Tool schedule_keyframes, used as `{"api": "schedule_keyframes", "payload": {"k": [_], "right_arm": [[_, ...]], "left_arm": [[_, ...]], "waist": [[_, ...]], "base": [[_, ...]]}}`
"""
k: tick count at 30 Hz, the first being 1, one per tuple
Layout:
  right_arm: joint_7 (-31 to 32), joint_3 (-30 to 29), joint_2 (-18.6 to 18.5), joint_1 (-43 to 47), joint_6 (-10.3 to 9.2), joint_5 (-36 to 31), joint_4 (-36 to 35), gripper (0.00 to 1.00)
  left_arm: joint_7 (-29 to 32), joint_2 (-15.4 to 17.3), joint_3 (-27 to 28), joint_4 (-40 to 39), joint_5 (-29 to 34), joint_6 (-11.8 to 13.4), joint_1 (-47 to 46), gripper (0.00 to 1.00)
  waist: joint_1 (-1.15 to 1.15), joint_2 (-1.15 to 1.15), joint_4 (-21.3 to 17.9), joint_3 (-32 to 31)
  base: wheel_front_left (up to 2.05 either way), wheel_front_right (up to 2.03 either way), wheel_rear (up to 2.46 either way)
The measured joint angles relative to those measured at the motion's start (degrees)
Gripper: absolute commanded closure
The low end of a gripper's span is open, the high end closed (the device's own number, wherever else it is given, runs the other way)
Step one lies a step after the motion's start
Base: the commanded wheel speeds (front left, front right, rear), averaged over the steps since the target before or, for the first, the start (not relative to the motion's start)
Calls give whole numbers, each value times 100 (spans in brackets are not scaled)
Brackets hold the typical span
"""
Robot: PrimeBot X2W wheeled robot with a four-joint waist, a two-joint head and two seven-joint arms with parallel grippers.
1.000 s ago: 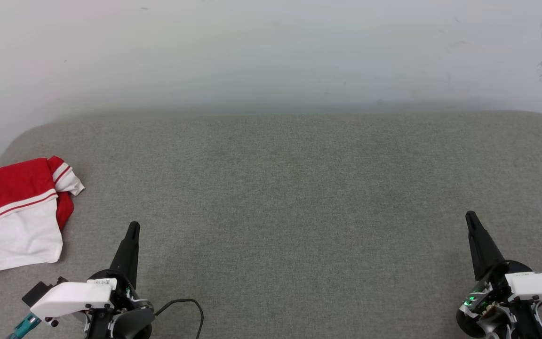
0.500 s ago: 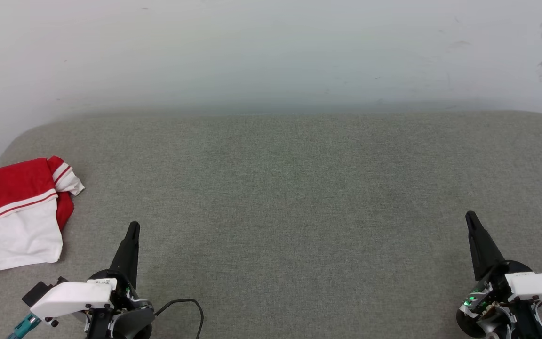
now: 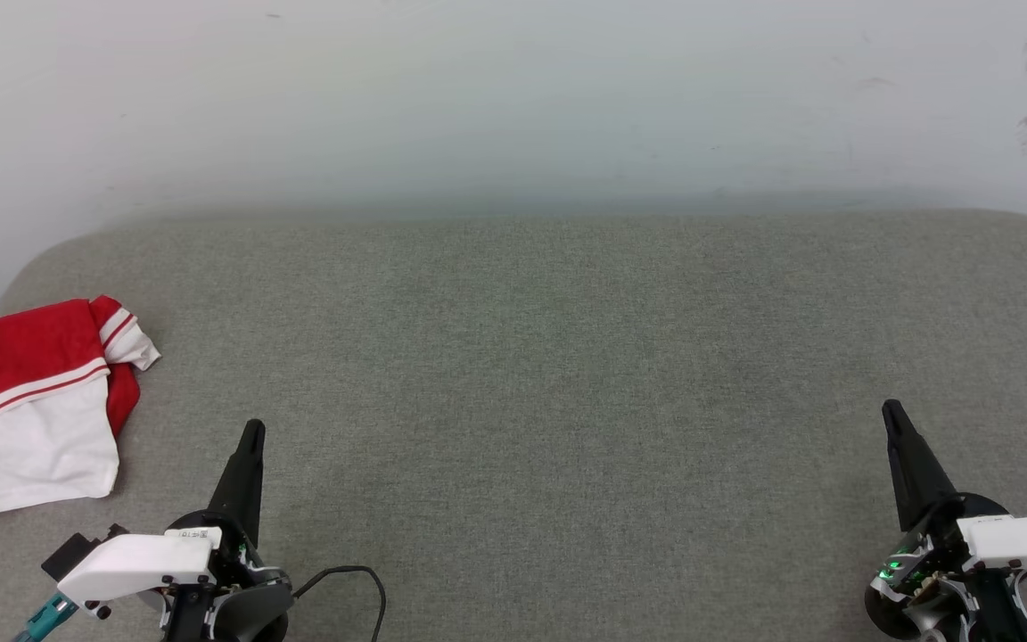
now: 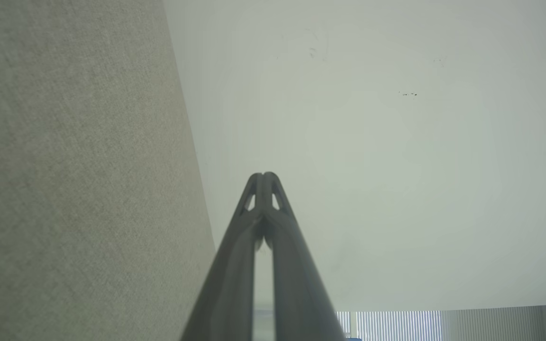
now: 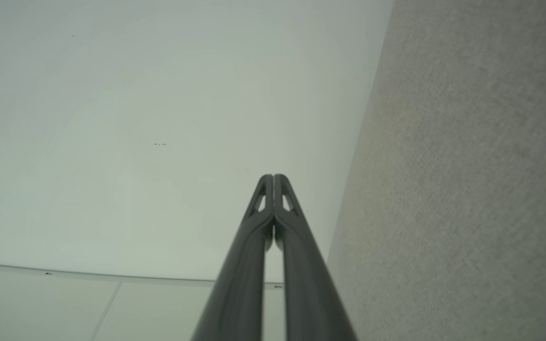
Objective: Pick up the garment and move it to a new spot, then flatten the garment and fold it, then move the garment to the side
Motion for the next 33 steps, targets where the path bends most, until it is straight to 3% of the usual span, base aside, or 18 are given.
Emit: {"api": "schedule_keyframes", "payload": {"k": [10, 11, 33], "right_arm": [[0, 0, 0, 0, 0, 0, 0, 100], [0, 2, 0, 18, 0, -1, 32, 0], [-461, 248, 7, 330, -1, -519, 256, 0]], "left_arm": [[1, 0, 0, 0, 0, 0, 0, 100], [-1, -3, -7, 32, -2, 1, 16, 0], [-463, -32, -107, 187, 260, 8, 377, 0]], "waist": [[0, 0, 0, 0], [0, 0, 0, 0], [0, 0, -4, 7]], "base": [[0, 0, 0], [0, 0, 0], [0, 0, 0]]}}
